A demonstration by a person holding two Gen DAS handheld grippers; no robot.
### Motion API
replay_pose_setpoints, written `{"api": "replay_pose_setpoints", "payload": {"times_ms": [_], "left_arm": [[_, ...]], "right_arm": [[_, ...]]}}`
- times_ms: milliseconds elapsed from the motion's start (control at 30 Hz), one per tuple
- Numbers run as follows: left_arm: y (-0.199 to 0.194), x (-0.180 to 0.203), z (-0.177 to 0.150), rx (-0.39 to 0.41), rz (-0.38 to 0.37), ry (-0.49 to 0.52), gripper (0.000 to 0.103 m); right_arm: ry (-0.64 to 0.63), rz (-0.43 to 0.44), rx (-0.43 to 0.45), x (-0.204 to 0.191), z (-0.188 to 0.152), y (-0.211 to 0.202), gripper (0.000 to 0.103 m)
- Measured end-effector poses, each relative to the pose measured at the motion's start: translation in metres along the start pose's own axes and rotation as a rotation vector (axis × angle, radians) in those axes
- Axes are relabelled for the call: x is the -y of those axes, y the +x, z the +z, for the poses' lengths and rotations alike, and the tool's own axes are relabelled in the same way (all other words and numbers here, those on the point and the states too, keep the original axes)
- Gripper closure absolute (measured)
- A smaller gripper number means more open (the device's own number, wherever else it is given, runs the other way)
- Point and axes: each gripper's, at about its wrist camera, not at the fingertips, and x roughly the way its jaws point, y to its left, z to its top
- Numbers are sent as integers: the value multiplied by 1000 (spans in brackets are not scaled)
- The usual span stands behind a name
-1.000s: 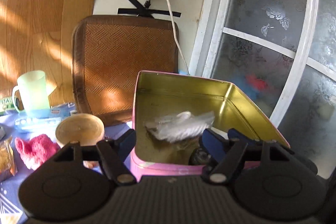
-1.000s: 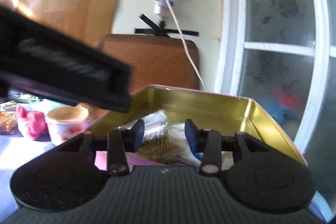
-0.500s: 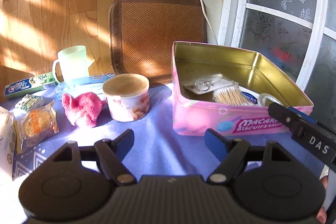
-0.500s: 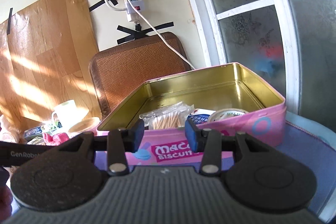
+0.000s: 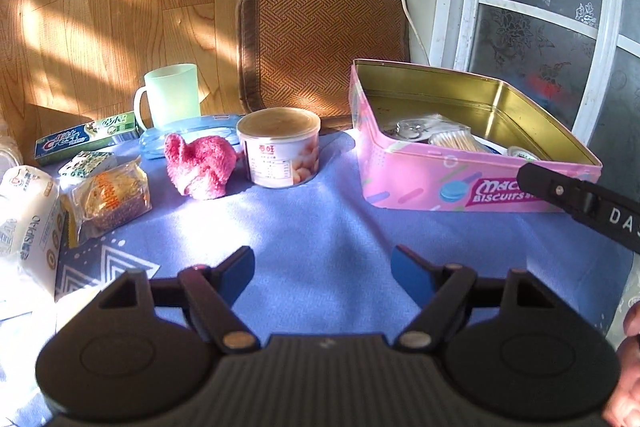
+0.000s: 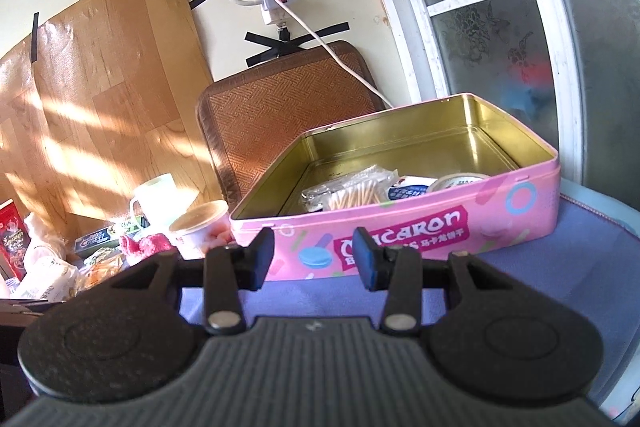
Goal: Organize soft objects
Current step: 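Move the right tool toward the pink fluffy plush, then grasp the pink fluffy plush with the right tool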
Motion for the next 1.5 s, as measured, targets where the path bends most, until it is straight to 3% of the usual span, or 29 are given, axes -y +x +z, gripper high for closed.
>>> {"api": "replay_pose_setpoints", "payload": {"times_ms": [567, 833, 967, 1067, 1333, 1367, 1400, 1433, 1500], "left_arm": [[-12, -48, -19, 16, 63, -63, 19], [-15, -99, -37, 23, 146, -117, 19], [-15, -131, -49, 16, 172, -213, 19], [-18, -147, -55, 44, 150, -285, 19], [-19, -151, -57, 67, 153, -311, 19], [-19, -151, -57, 66, 151, -315, 19], [-19, -152, -57, 67, 149, -317, 19], [-19, -152, -58, 68, 148, -318, 19], [-19, -152, -58, 70, 147, -318, 19]], "right_arm": [[-103, 55, -44, -46, -8, 7, 57], [-190, 175, -109, -86, -11, 26, 57], [-253, 256, -149, -120, -11, 51, 60], [-310, 294, -165, -151, -10, 79, 60], [-470, 276, -240, -209, -9, 162, 60], [-494, 259, -244, -212, -11, 167, 67], [-527, 230, -243, -213, -15, 171, 87], [-539, 219, -245, -212, -16, 172, 96], [-501, 231, -232, -203, -14, 162, 99]]}}
